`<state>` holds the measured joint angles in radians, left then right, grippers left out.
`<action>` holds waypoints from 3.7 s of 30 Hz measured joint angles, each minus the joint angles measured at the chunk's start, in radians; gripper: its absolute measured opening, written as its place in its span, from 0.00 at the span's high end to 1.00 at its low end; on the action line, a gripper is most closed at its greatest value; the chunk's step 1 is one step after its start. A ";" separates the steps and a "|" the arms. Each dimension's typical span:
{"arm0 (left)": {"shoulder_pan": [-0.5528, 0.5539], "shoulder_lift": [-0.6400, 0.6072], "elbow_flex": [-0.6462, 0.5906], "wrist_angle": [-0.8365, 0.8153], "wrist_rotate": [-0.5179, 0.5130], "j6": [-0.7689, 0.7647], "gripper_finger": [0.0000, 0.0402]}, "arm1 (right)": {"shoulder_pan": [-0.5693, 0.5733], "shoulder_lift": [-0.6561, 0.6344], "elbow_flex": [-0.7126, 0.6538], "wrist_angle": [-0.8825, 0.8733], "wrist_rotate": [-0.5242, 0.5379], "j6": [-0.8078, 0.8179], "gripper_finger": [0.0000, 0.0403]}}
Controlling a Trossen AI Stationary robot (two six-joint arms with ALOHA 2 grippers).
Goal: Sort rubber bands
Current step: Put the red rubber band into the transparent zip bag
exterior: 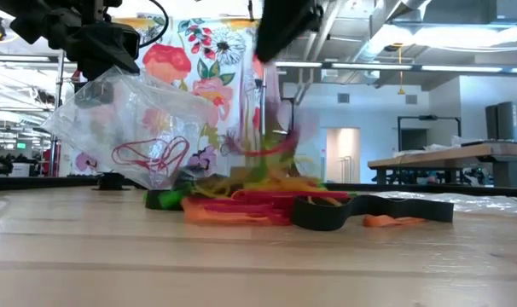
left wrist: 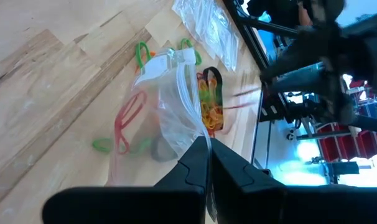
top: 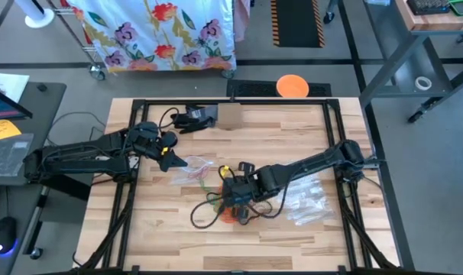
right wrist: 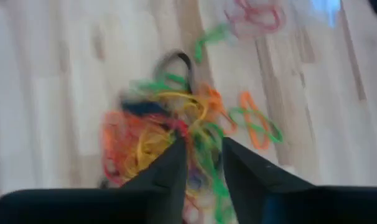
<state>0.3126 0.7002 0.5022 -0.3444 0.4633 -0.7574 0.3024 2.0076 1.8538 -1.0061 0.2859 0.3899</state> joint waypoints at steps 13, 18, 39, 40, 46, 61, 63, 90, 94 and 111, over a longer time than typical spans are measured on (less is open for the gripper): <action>-0.032 0.000 0.001 0.000 -0.015 -0.007 1.00 | 0.001 0.046 -0.056 0.003 -0.118 0.039 0.55; -0.032 0.000 0.001 0.005 -0.023 -0.006 1.00 | 0.014 0.045 -0.133 0.241 -0.145 -0.053 0.58; -0.035 0.000 0.001 0.005 -0.037 -0.021 1.00 | -0.010 0.143 -0.215 0.412 -0.159 -0.223 0.68; -0.035 0.000 0.001 0.005 -0.037 -0.021 1.00 | -0.012 0.147 -0.216 0.415 -0.159 -0.223 0.68; -0.035 0.000 0.000 0.005 -0.037 -0.022 1.00 | -0.018 0.161 -0.213 0.431 -0.171 -0.224 0.69; -0.035 0.000 0.001 0.003 -0.037 -0.022 1.00 | -0.018 0.172 -0.212 0.424 -0.175 -0.239 0.98; -0.035 0.000 0.000 0.003 -0.037 -0.023 1.00 | -0.018 0.172 -0.197 0.401 -0.171 -0.241 0.99; -0.035 0.000 0.000 0.003 -0.032 -0.014 1.00 | 0.026 0.171 0.296 -0.383 0.306 -0.117 1.00; -0.035 0.000 0.000 0.002 -0.032 -0.013 1.00 | 0.023 0.170 0.346 -0.479 0.341 -0.068 1.00; -0.035 0.000 0.000 0.003 -0.032 -0.010 1.00 | 0.015 0.170 0.358 -0.449 0.289 -0.130 1.00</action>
<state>0.2778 0.7001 0.5026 -0.3417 0.4316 -0.7670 0.3178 2.1777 2.2116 -1.4554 0.5750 0.2597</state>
